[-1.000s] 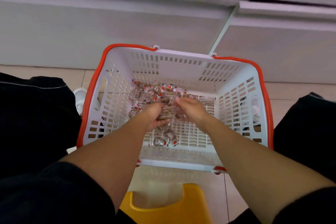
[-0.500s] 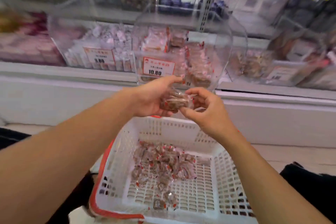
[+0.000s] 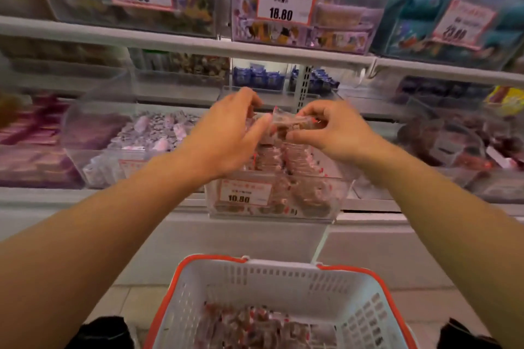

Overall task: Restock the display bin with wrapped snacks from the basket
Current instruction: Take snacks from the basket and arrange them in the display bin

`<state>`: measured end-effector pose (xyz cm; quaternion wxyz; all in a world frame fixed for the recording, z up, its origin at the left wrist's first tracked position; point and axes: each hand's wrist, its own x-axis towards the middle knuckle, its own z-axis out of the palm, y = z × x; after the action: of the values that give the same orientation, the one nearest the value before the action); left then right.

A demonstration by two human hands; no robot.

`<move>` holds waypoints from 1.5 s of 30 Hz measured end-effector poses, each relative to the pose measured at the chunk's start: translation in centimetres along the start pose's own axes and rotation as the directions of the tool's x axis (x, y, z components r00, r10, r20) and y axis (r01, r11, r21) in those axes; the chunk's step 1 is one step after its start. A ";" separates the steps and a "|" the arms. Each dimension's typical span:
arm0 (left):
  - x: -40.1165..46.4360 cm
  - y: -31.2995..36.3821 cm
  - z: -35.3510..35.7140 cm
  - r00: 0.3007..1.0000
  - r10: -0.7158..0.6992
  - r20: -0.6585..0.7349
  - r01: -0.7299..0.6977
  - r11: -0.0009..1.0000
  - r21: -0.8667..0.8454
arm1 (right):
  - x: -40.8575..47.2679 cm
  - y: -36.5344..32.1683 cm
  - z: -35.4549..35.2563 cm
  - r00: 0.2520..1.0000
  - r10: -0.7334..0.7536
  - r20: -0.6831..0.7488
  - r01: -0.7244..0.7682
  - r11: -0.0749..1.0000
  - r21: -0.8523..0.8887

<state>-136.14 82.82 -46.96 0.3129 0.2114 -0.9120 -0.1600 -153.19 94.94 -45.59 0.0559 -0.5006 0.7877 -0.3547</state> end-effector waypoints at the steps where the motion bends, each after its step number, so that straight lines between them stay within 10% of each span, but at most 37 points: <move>1: 0.5 -1.2 -0.2 0.996 0.091 0.006 -0.091 0.986 0.138 | 1.7 0.5 0.3 0.998 0.054 -0.012 -0.054 0.996 -0.068; 6: 2.0 -4.8 0.1 0.952 0.168 0.255 -0.269 0.857 0.439 | 7.3 2.6 4.9 0.958 0.250 0.139 -0.193 0.924 -0.331; 13: 2.4 -5.4 0.9 0.898 0.214 0.384 -0.416 0.696 0.586 | 8.8 4.3 6.8 0.955 0.205 0.214 -0.157 0.963 -0.220; 23: 2.3 -6.0 1.2 0.897 0.228 0.379 -0.422 0.696 0.580 | 9.0 3.8 8.9 0.981 0.028 0.192 0.052 0.915 -0.401; 34: 2.4 -5.6 1.2 0.899 0.224 0.376 -0.417 0.697 0.583 | 10.3 4.6 8.7 0.834 0.054 0.549 0.345 0.726 -0.595; 45: 0.9 -4.3 0.4 0.931 0.303 0.205 -0.364 0.816 0.449 | 8.5 1.6 6.1 0.934 -0.042 0.355 0.257 0.770 -0.585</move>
<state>-135.79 78.75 -48.61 0.2168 0.1084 -0.9633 0.1152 -155.88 85.22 -48.88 -0.0135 -0.6035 0.7972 0.0081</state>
